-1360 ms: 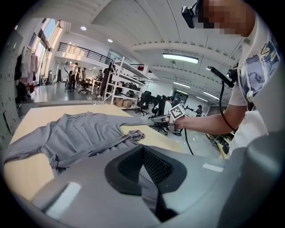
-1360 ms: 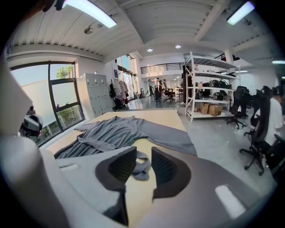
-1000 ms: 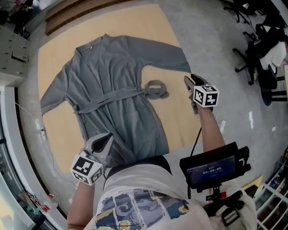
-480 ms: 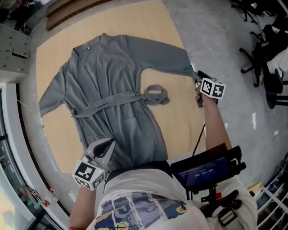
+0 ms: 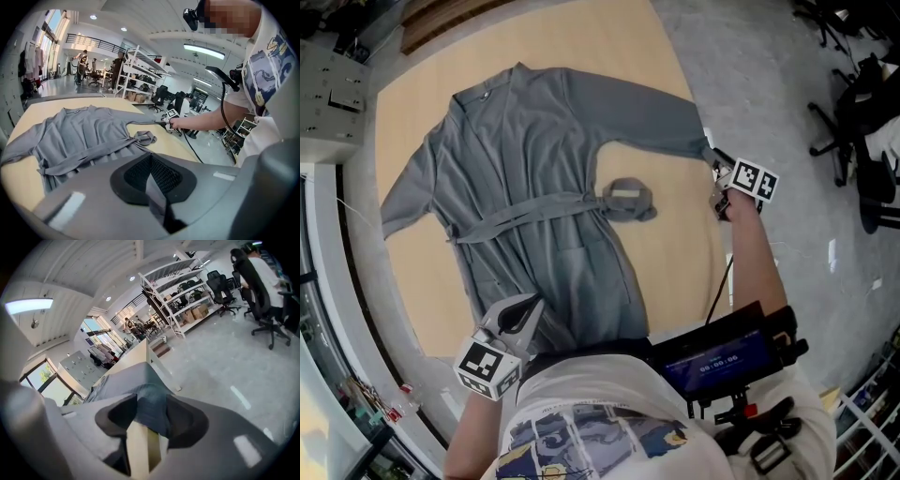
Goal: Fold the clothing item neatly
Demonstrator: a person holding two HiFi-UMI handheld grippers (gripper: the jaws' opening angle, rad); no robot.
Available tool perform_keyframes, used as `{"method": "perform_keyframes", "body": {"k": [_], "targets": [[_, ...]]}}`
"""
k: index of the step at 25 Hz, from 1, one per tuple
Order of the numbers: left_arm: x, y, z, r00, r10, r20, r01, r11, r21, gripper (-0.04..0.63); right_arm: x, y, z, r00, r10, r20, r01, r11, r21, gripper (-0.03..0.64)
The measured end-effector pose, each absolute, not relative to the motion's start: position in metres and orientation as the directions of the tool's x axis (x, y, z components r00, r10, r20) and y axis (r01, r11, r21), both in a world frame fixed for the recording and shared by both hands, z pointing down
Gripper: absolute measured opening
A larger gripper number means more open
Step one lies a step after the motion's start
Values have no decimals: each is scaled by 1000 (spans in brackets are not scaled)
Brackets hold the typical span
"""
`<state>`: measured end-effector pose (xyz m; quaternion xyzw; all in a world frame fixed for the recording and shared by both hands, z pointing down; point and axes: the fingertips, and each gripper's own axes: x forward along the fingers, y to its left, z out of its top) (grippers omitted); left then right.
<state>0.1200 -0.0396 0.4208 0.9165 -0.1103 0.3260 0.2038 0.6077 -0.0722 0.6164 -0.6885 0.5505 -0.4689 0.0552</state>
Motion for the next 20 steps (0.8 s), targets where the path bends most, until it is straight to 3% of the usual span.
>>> {"method": "perform_keyframes", "body": {"k": [4, 9, 11, 15, 20], "targets": [[121, -42, 422, 764, -75, 641, -343, -888, 306, 8, 604, -74, 619, -93, -830, 549, -663, -361, -656, 181], [119, -43, 424, 762, -85, 642, -357, -882, 306, 8, 600, -77, 615, -118, -832, 542, -697, -319, -642, 123], [116, -42, 426, 756, -88, 648, -360, -883, 301, 8, 600, -77, 613, -101, -827, 553, -721, -323, -613, 113], [114, -40, 423, 762, -95, 640, -361, -883, 299, 8, 607, -76, 603, -37, -808, 587, -774, -349, -529, 30], [102, -41, 422, 775, -109, 623, -370, -876, 308, 8, 605, -79, 590, 15, -801, 598, -812, -359, -461, 17]]}}
